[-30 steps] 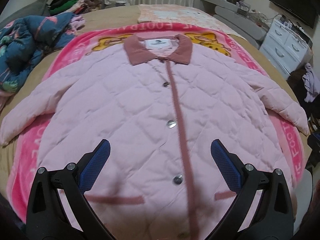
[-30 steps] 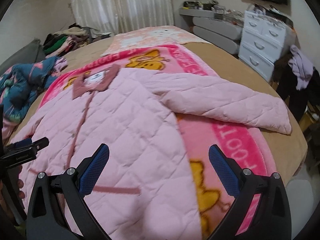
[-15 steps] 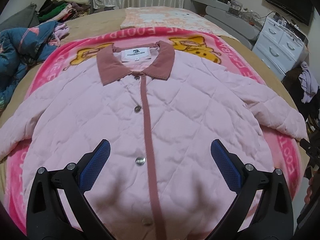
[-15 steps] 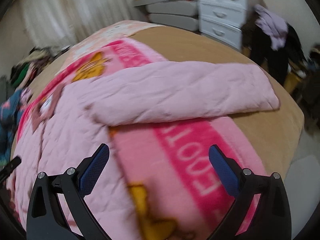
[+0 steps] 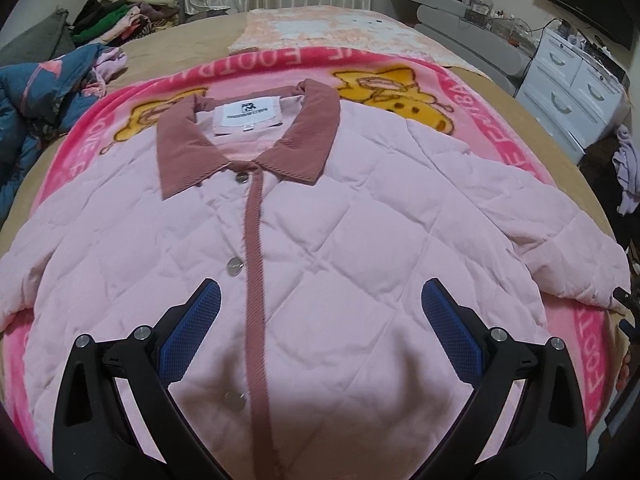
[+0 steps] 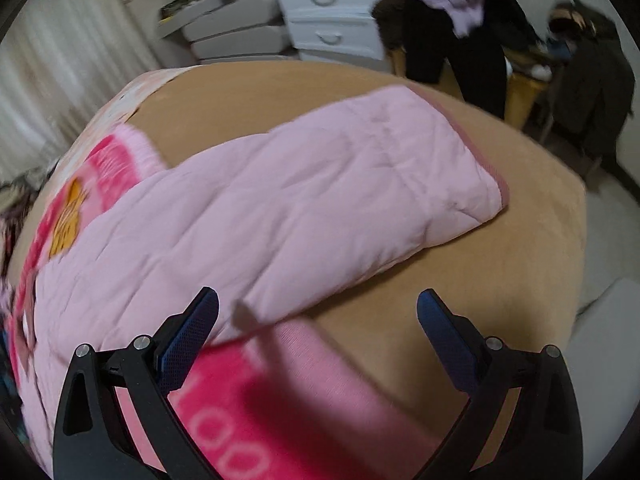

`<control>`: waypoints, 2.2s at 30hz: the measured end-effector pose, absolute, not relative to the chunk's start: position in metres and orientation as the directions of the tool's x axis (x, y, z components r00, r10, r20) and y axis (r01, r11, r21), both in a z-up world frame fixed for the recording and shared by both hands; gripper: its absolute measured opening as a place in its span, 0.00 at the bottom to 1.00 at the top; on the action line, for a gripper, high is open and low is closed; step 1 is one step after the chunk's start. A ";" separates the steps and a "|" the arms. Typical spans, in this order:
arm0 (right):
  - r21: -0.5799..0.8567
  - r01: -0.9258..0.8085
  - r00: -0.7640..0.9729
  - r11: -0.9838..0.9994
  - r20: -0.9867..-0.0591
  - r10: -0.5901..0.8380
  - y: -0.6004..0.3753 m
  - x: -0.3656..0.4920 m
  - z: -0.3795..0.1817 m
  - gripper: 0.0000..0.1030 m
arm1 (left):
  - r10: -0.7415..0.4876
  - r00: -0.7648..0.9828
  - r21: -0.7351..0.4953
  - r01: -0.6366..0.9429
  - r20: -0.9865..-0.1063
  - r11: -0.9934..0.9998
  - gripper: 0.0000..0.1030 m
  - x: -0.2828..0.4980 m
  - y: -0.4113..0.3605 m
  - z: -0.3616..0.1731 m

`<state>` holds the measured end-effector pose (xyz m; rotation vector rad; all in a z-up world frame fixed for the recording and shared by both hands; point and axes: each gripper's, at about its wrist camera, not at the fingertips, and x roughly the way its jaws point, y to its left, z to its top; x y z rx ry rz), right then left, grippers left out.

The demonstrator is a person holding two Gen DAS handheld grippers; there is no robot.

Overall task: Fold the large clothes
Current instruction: 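Move the right gripper over the jacket sleeve toward its ribbed cuff, then close the right gripper on the sleeve's ribbed cuff, then lift the sleeve with the right gripper and lay it across the jacket front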

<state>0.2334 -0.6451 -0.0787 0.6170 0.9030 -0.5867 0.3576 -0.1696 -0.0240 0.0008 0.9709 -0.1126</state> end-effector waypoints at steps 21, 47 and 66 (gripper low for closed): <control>0.470 0.748 0.594 0.468 -0.788 -0.158 -0.718 0.220 -0.102 0.66 | -0.052 0.569 -0.020 0.063 -0.820 0.998 0.91 0.366 -0.153 -0.028; 0.195 0.315 0.835 0.929 -0.522 -0.173 -0.561 0.254 0.116 0.23 | -0.087 0.638 -0.073 0.049 -0.765 0.996 0.91 0.322 -0.082 0.047; 0.097 0.020 0.880 0.995 -0.474 0.028 -0.377 0.298 0.158 0.23 | -0.073 0.681 -0.135 -0.039 -0.728 0.990 0.91 0.310 0.014 0.075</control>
